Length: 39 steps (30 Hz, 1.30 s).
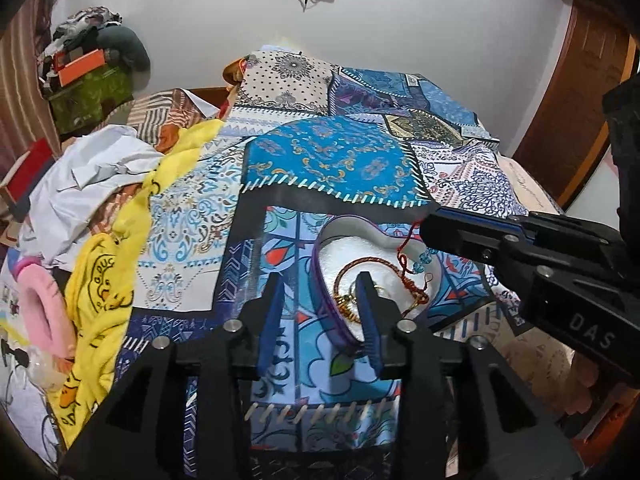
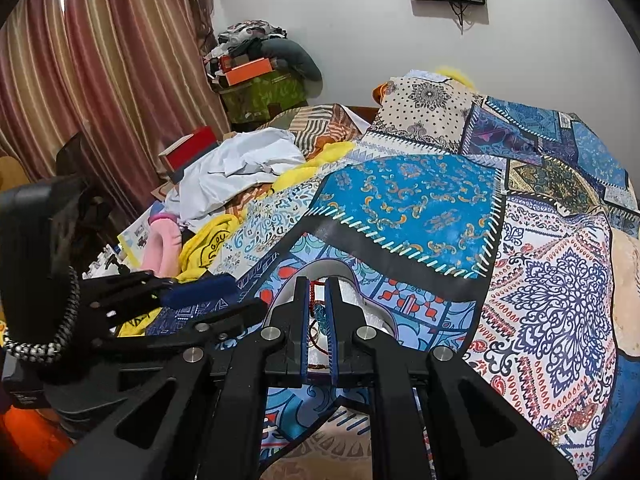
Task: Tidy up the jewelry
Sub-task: 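Lower both tools into the heart box and open them to release, then withdraw both open tools from the heart box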
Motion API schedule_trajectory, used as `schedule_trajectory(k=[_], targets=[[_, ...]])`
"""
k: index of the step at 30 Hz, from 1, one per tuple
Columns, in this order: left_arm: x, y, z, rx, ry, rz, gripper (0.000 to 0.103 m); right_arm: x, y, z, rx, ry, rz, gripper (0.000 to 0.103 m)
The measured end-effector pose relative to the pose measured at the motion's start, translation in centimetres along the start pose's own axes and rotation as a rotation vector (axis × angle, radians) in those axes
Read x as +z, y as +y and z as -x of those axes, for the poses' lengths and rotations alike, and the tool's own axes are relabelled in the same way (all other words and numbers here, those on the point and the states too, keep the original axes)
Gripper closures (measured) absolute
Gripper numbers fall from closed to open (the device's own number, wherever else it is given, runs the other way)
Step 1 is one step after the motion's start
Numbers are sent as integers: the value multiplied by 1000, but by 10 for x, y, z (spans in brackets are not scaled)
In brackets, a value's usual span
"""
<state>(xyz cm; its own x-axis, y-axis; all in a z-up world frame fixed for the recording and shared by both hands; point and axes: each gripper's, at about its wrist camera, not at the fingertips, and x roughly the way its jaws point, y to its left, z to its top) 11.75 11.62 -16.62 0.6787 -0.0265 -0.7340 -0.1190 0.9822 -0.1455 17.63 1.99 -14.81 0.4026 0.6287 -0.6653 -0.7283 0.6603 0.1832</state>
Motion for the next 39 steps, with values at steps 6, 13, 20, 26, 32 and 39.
schedule_trajectory(k=[6,13,20,26,32,39], targets=[[-5,-1,1,17,6,-10,57,-3,2,-6,4,29,8,96],[-6,-1,3,21,8,-8,53,-2,-2,-8,-23,58,-5,94],[-7,-3,3,22,15,-11,53,-4,-5,0,-55,52,-8,61],[-8,-10,6,20,19,-22,52,-1,-7,12,-75,32,-7,59],[-6,-23,15,14,3,-47,47,-6,-16,33,-105,8,-17,59],[1,-48,24,-8,-26,-85,46,-15,-38,66,-187,-37,-54,58]])
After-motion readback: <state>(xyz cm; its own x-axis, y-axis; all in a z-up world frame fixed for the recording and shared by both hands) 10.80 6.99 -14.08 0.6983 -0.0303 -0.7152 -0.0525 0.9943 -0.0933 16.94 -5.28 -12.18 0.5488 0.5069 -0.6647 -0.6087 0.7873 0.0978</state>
